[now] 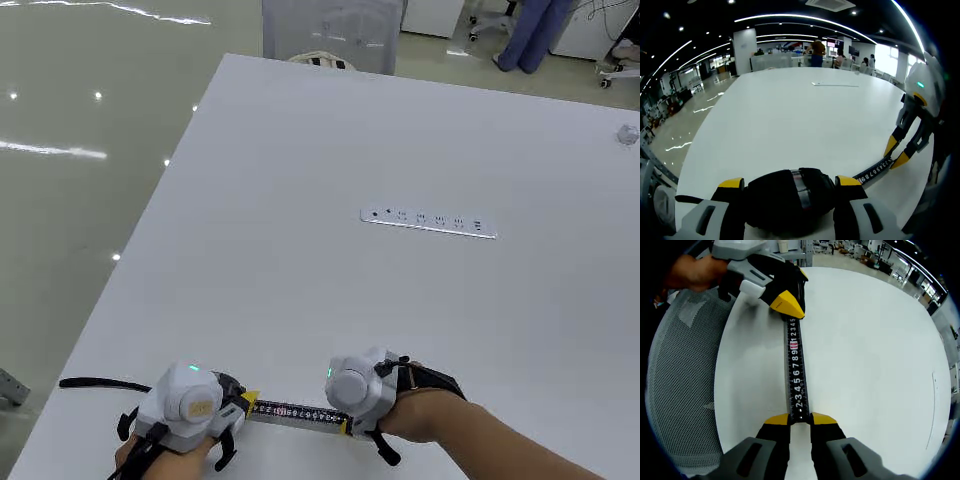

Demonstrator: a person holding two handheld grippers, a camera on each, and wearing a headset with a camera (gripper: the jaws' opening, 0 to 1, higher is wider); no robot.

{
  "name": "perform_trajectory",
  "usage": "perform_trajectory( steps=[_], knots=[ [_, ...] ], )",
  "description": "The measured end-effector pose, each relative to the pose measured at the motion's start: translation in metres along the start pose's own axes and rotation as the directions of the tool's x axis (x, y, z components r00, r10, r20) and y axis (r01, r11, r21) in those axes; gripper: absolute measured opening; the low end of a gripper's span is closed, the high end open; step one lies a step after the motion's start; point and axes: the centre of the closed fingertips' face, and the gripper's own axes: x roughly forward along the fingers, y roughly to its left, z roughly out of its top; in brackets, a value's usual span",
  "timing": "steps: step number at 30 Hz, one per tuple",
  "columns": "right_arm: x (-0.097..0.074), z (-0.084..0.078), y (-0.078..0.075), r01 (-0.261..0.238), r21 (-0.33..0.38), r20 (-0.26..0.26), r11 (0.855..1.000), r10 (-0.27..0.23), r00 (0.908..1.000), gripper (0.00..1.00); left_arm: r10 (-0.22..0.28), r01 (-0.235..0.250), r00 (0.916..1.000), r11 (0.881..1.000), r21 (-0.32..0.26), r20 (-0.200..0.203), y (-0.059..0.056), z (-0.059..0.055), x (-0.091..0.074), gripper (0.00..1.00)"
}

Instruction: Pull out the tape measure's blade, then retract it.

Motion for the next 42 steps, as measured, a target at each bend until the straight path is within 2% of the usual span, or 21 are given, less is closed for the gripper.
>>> perform_trajectory(
  steps=[42],
  knots=[
    [0.006, 0.023, -0.001, 0.001, -0.011, 0.029, 1.0, 0.0, 0.9996, 0.14, -0.042, 0.042, 0.9991, 0.998, -0.036, 0.011, 0.002, 0.0, -0.001, 0.67]
  ],
)
